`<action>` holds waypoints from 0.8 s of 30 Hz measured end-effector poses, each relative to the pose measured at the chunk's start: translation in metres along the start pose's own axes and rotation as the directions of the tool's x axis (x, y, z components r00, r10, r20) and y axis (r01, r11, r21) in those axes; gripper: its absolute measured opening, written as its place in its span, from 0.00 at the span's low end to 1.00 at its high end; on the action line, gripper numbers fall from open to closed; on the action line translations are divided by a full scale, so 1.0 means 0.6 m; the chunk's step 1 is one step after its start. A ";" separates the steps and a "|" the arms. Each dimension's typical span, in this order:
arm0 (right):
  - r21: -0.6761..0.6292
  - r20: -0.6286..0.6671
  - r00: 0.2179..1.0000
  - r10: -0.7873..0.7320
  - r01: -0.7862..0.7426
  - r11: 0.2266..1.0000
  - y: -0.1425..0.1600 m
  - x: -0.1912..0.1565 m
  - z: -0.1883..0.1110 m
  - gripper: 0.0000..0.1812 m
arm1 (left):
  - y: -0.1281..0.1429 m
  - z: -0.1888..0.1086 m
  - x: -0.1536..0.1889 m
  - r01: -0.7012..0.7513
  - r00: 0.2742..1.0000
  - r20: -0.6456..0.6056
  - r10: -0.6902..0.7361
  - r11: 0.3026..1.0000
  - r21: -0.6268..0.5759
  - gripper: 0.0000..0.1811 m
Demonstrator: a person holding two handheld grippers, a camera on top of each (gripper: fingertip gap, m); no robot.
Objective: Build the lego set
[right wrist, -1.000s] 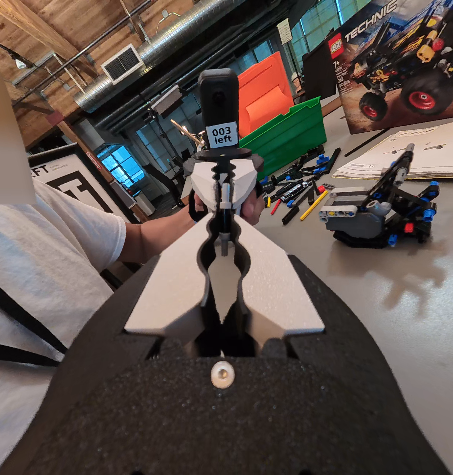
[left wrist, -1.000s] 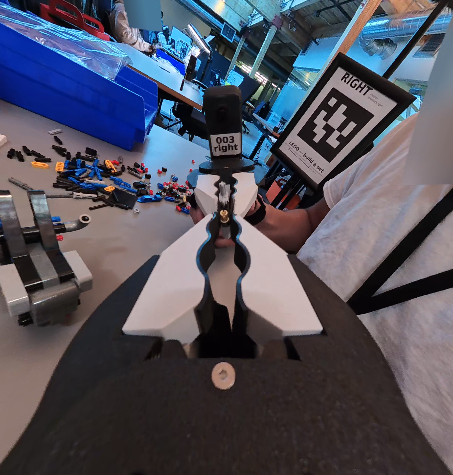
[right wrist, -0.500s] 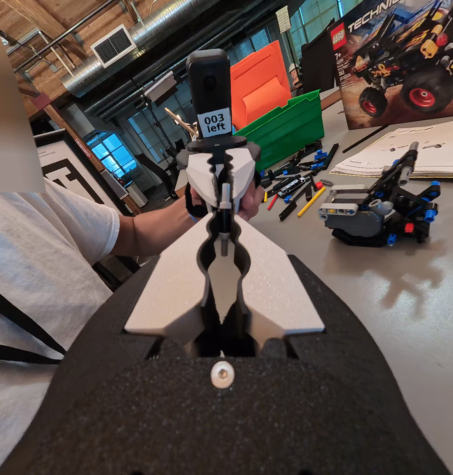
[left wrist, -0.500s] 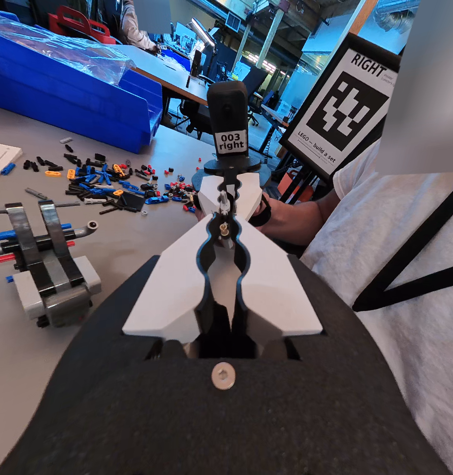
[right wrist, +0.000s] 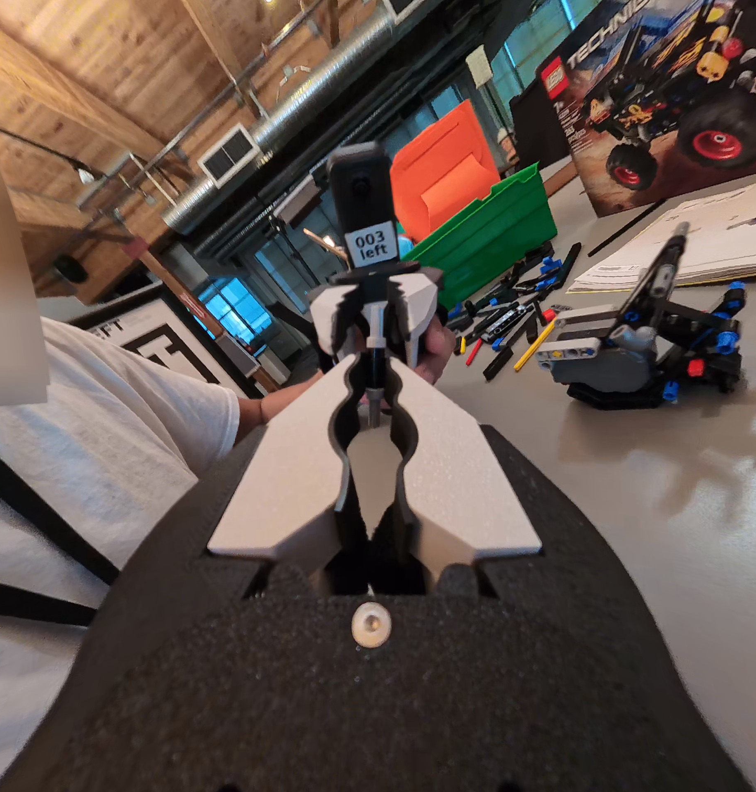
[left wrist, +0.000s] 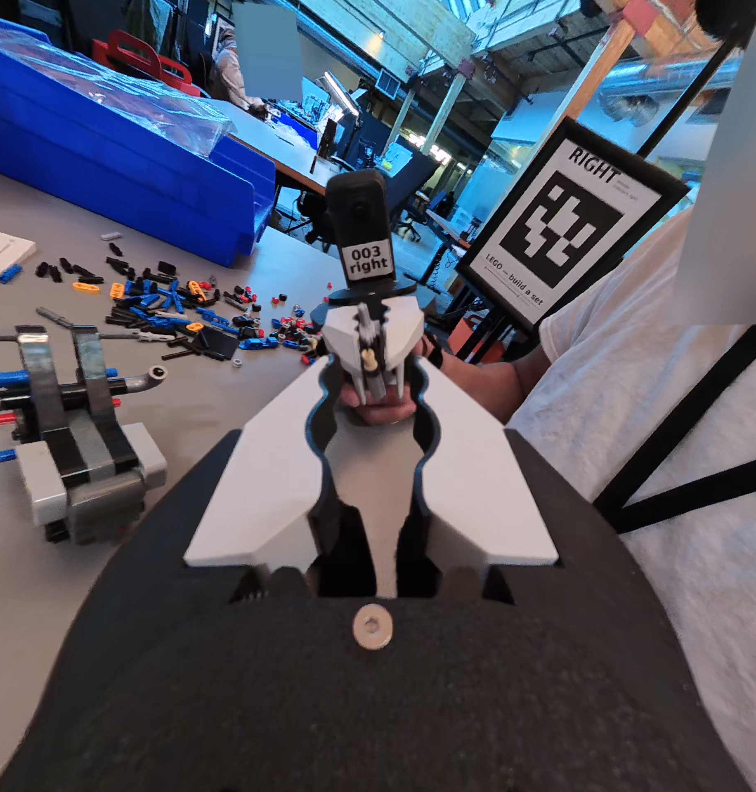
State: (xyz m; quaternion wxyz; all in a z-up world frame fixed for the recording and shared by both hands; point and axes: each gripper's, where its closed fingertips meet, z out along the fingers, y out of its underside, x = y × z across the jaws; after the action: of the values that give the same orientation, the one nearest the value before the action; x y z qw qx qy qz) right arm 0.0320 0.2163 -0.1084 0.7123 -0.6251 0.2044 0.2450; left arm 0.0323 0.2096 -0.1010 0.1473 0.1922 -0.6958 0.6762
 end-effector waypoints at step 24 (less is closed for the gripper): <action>0.181 -0.016 0.996 0.089 -0.084 0.980 -0.039 0.021 -0.031 0.03 | 0.044 0.022 -0.017 -0.249 0.950 0.163 0.265 0.962 -0.113 0.12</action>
State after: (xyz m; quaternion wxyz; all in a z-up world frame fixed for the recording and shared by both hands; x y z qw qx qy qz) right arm 0.0562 0.1968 -0.1000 0.7521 -0.5517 0.2611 0.2488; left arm 0.0299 0.1976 -0.1294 0.0043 0.1520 -0.7554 0.6374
